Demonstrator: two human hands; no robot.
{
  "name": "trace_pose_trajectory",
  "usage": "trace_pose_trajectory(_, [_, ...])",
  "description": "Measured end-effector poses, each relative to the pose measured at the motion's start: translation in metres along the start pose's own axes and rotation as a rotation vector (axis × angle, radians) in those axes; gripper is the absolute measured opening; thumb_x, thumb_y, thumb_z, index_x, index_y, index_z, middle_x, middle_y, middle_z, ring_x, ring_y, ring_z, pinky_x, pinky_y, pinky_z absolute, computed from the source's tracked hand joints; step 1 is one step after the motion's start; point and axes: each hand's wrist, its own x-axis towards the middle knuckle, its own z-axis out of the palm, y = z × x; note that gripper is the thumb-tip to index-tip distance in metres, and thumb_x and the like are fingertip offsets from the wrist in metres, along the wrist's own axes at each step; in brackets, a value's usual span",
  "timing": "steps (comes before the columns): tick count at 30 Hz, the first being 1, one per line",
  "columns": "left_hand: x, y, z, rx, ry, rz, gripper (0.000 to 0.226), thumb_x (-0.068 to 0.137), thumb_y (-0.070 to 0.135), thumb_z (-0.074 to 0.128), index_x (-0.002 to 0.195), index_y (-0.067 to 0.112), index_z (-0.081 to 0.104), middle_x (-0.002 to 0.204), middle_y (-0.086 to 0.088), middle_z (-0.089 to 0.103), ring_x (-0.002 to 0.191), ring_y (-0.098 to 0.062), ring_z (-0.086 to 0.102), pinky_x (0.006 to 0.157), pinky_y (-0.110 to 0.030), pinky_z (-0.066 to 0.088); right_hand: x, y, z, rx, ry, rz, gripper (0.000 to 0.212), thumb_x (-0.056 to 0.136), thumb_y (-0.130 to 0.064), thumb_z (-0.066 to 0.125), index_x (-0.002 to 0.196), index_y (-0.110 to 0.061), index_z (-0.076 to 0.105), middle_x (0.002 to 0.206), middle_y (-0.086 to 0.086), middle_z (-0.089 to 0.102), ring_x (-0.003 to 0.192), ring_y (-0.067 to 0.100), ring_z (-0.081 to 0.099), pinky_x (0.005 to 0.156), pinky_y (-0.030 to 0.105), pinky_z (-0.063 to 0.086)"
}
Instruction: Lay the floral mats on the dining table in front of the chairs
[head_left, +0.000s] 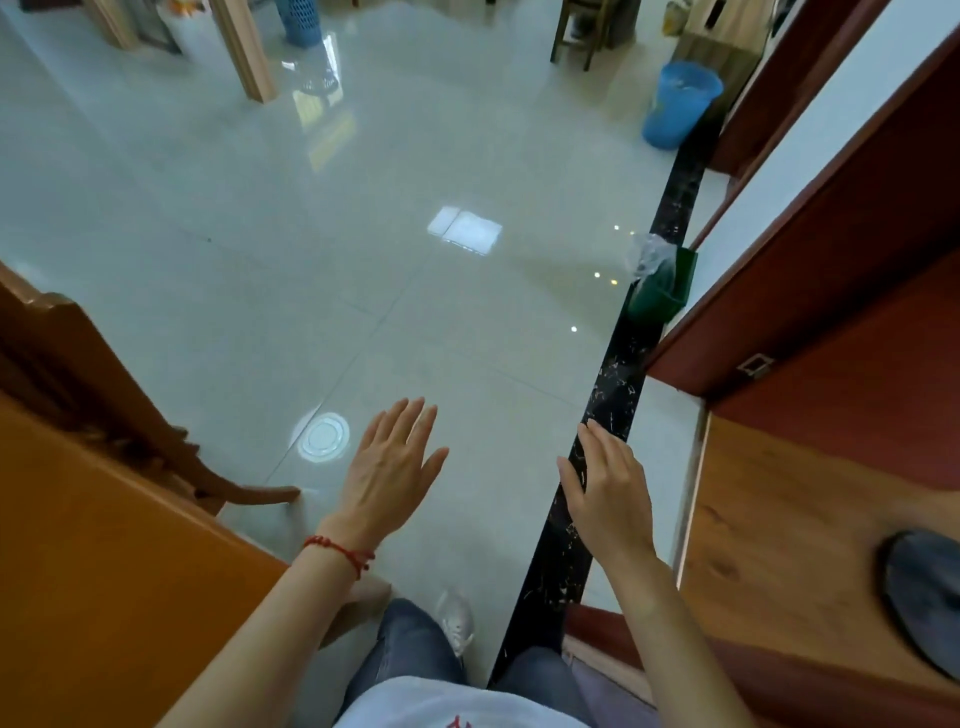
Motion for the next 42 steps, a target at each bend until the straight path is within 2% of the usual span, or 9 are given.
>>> trace_pose_trajectory(4, [0.039,0.001,-0.001,-0.017,-0.003,-0.006,0.068,0.097,0.048,0.012,0.124,0.001,0.053,0.125,-0.018,0.059,0.117,-0.035,0.054,0.096,-0.049,0.043,0.040,0.010,0.005,0.004,-0.009,0.007,0.050,0.089,-0.036,0.042,0.122,-0.002,0.056,0.126,0.016,0.059,0.117,0.031,0.055,0.097,0.041,0.042])
trace_pose_trajectory(12, [0.121,-0.003,-0.003,-0.013,0.028,-0.131,0.067,0.097,0.047,0.013,0.122,0.002,0.055,0.123,-0.016,0.060,0.115,-0.033,0.056,0.095,-0.046,0.045,0.150,0.025,0.023,-0.019,-0.067,-0.123,0.053,0.089,-0.040,0.035,0.118,-0.002,0.059,0.120,0.016,0.061,0.109,0.031,0.060,0.090,0.043,0.048])
trace_pose_trajectory(14, [0.140,-0.005,-0.003,-0.017,0.049,-0.193,0.066,0.097,0.046,0.013,0.122,0.002,0.055,0.122,-0.016,0.061,0.114,-0.033,0.057,0.095,-0.046,0.046,0.184,0.027,0.029,-0.025,-0.105,-0.190,0.056,0.093,-0.043,0.029,0.116,-0.002,0.060,0.118,0.015,0.062,0.107,0.030,0.061,0.088,0.041,0.050])
trace_pose_trajectory(17, [0.166,-0.005,-0.005,-0.027,0.087,-0.281,0.067,0.098,0.045,0.011,0.121,0.001,0.056,0.121,-0.016,0.061,0.114,-0.033,0.057,0.093,-0.046,0.048,0.236,0.028,0.031,-0.034,-0.179,-0.292,0.069,0.098,-0.048,0.010,0.117,-0.004,0.059,0.118,0.013,0.062,0.106,0.027,0.061,0.087,0.038,0.051])
trace_pose_trajectory(24, [0.207,-0.005,-0.015,-0.060,0.135,-0.494,0.066,0.098,0.045,0.013,0.123,0.000,0.054,0.123,-0.018,0.059,0.116,-0.034,0.056,0.093,-0.048,0.048,0.338,0.018,0.041,-0.009,-0.206,-0.589,0.067,0.099,-0.046,0.013,0.116,-0.001,0.060,0.115,0.014,0.064,0.104,0.027,0.063,0.084,0.036,0.052])
trace_pose_trajectory(32, [0.205,-0.041,-0.030,-0.066,0.166,-0.757,0.069,0.098,0.045,0.009,0.118,0.002,0.058,0.116,-0.017,0.063,0.107,-0.033,0.061,0.090,-0.046,0.047,0.386,-0.055,0.082,0.090,-0.257,-0.865,0.060,0.099,-0.043,0.020,0.114,-0.001,0.061,0.113,0.015,0.065,0.103,0.029,0.063,0.086,0.037,0.051])
trace_pose_trajectory(42, [0.227,-0.175,-0.056,-0.054,0.234,-0.918,0.063,0.098,0.045,0.009,0.120,0.003,0.050,0.115,-0.017,0.063,0.106,-0.033,0.061,0.091,-0.046,0.047,0.450,-0.198,0.153,0.110,-0.302,-1.035,0.060,0.098,-0.043,0.020,0.114,-0.002,0.061,0.114,0.014,0.065,0.105,0.029,0.062,0.086,0.039,0.051])
